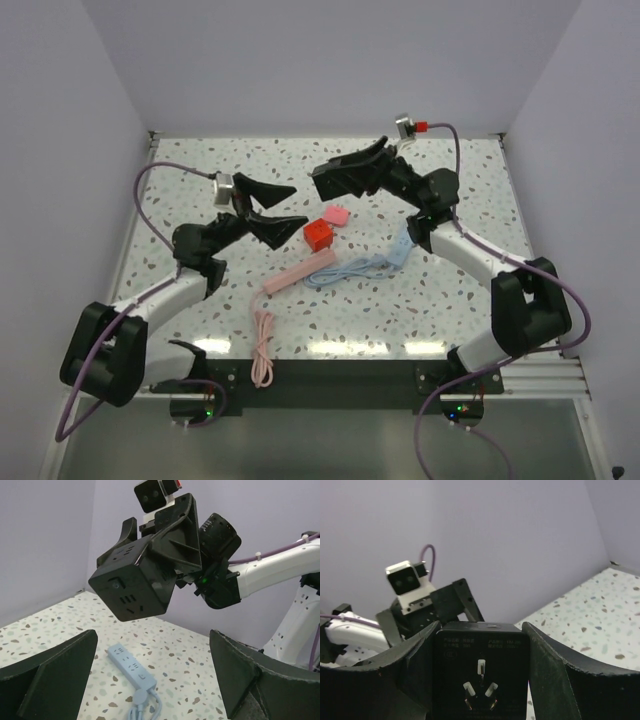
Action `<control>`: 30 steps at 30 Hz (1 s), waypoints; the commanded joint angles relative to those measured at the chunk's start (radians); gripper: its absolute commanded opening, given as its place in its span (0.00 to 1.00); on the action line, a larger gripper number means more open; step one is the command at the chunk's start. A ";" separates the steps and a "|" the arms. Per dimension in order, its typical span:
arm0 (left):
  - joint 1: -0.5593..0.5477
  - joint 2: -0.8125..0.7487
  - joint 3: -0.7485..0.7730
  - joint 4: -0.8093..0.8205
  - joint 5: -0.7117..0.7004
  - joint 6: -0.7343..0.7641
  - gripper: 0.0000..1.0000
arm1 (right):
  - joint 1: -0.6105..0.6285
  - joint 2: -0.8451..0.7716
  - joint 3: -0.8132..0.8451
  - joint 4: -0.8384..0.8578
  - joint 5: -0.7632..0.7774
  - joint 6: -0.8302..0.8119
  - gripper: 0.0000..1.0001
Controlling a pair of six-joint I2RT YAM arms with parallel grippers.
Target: Insert the plug
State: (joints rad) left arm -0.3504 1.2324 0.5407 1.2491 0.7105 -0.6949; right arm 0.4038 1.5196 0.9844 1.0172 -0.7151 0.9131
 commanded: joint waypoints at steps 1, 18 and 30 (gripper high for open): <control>-0.007 0.024 0.001 0.185 -0.005 -0.098 1.00 | 0.007 0.014 -0.004 0.274 -0.041 0.139 0.00; -0.104 0.185 0.108 0.450 -0.032 -0.316 1.00 | 0.029 -0.012 -0.050 0.314 -0.041 0.103 0.00; -0.136 0.237 0.182 0.489 -0.043 -0.334 1.00 | 0.033 -0.042 -0.089 0.284 -0.041 0.069 0.00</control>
State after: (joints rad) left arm -0.4786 1.4620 0.6628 1.3010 0.6785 -1.0138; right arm 0.4294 1.5276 0.8982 1.2568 -0.7555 1.0019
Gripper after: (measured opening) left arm 0.997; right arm 0.647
